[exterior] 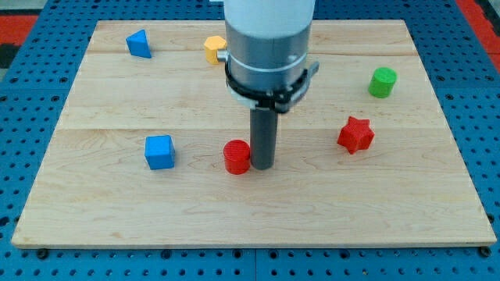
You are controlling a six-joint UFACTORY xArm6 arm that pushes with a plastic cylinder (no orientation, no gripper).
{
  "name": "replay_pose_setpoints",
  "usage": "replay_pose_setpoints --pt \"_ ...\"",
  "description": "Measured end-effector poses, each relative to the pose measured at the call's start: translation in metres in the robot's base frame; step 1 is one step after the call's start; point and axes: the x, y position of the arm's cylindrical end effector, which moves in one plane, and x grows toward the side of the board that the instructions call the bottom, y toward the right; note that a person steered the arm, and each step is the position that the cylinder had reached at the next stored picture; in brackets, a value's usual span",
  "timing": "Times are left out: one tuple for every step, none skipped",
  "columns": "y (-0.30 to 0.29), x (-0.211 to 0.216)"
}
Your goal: Place the red circle bottom left of the yellow hexagon
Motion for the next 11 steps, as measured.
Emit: replay_pose_setpoints --pt "-0.054 0.010" --pt "-0.068 0.045" --pt "-0.102 0.044" --pt "-0.079 0.014" --pt "-0.067 -0.016" --pt "-0.055 -0.031" --pt "-0.058 -0.061" --pt "-0.067 -0.092" --pt "-0.073 -0.122" --pt "-0.079 -0.154" --pt "-0.083 -0.182"
